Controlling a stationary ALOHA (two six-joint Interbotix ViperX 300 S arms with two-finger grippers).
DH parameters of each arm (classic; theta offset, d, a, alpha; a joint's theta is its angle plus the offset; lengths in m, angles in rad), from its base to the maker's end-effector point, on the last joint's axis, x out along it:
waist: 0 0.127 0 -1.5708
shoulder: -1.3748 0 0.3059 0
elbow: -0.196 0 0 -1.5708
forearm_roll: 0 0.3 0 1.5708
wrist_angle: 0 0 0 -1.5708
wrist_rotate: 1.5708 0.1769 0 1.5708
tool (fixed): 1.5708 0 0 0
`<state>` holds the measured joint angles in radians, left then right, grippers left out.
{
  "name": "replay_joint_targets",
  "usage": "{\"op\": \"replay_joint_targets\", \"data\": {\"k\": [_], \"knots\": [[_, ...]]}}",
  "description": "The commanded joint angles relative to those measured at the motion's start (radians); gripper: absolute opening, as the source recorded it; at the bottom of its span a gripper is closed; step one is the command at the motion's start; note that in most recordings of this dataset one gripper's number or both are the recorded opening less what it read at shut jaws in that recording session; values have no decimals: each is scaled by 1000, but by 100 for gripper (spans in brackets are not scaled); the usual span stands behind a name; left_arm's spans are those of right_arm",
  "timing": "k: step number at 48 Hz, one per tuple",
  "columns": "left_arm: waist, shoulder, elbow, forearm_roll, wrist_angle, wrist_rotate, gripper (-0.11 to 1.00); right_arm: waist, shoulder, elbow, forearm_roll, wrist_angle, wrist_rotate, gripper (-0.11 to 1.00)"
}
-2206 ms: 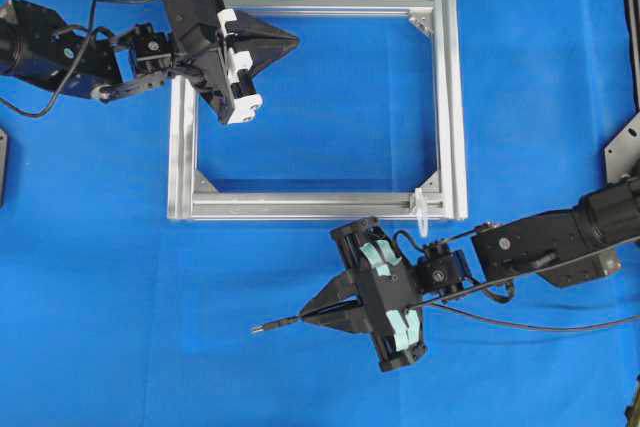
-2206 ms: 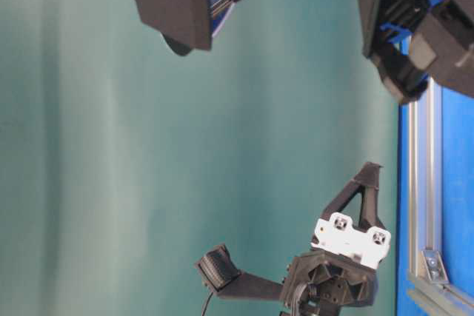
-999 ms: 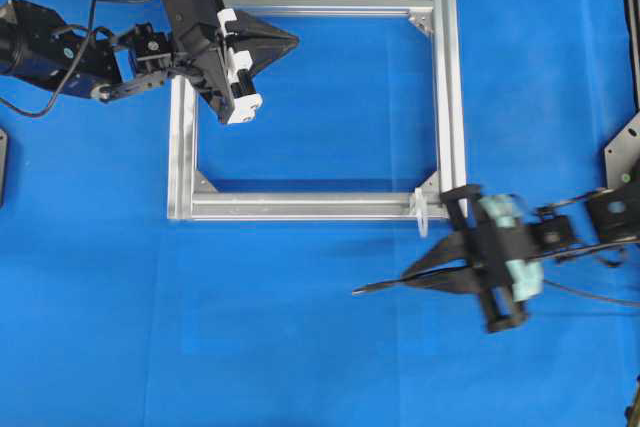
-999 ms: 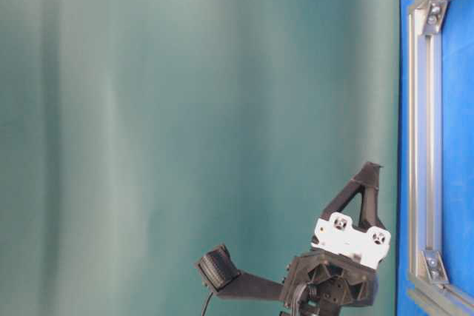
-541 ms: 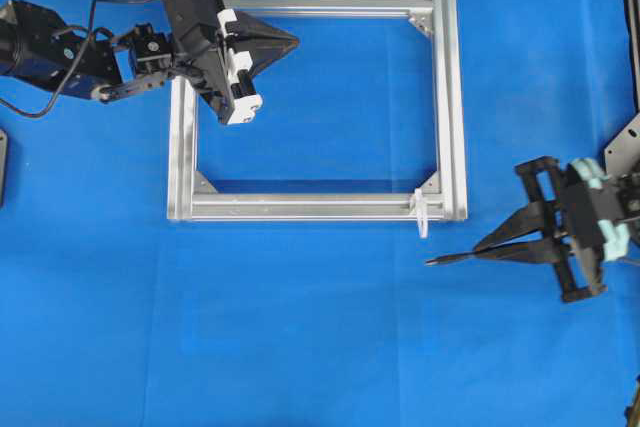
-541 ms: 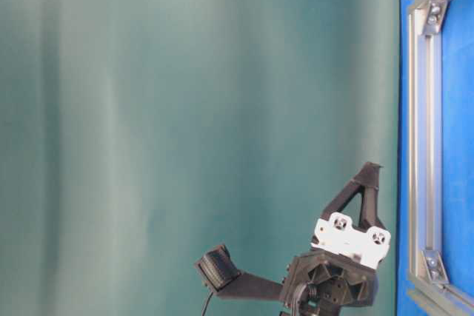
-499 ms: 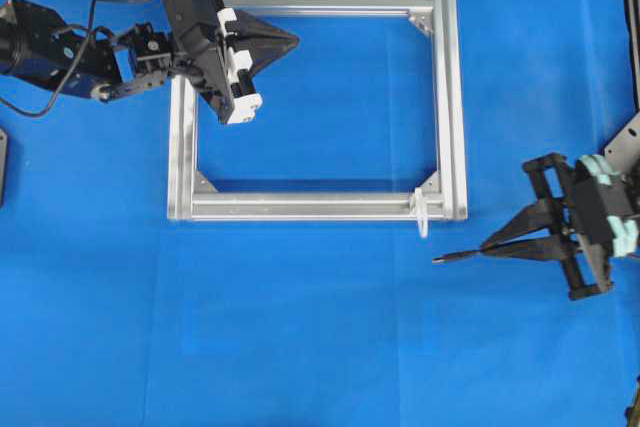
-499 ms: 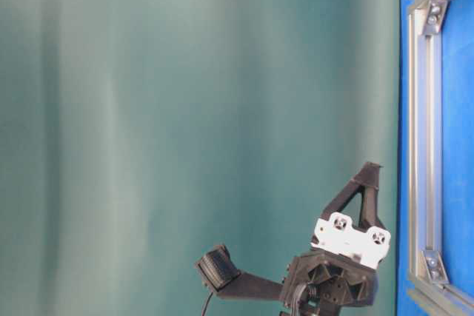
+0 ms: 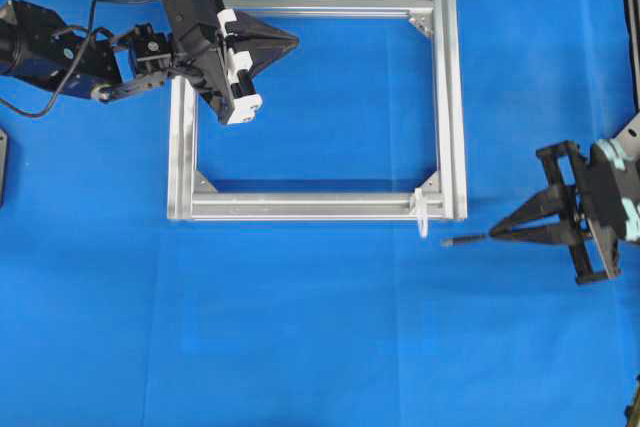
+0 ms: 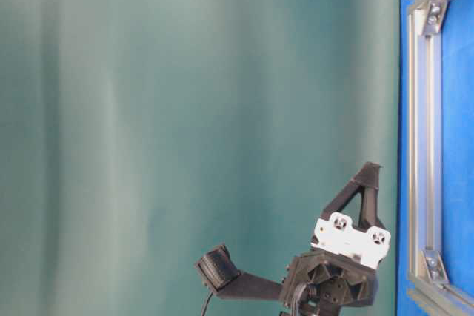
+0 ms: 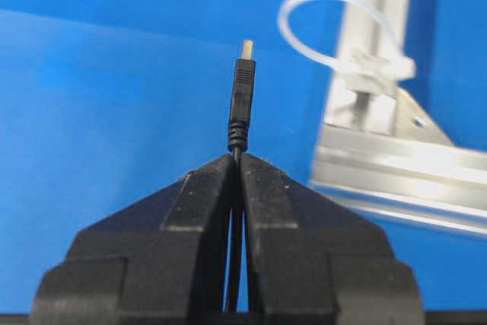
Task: Insert the wire through the string loop located on the right side.
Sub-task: 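Carry the cable right and align the plug with the white cable-tie loop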
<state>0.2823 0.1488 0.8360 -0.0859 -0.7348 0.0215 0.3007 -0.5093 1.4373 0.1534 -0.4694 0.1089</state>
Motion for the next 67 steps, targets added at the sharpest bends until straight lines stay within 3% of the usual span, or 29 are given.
{"op": "replay_joint_targets", "data": {"k": [1,12,67], "knots": [[2,-35,-15,3,-6,0,0,-34,0,-3,2,-15,-3,-2],[2,-35,-17,5,-9,0,0,-92,0,2,2,-21,-6,-2],[2,-35,-15,8,-12,2,0,-98,0,3,2,-32,-6,-2]]}}
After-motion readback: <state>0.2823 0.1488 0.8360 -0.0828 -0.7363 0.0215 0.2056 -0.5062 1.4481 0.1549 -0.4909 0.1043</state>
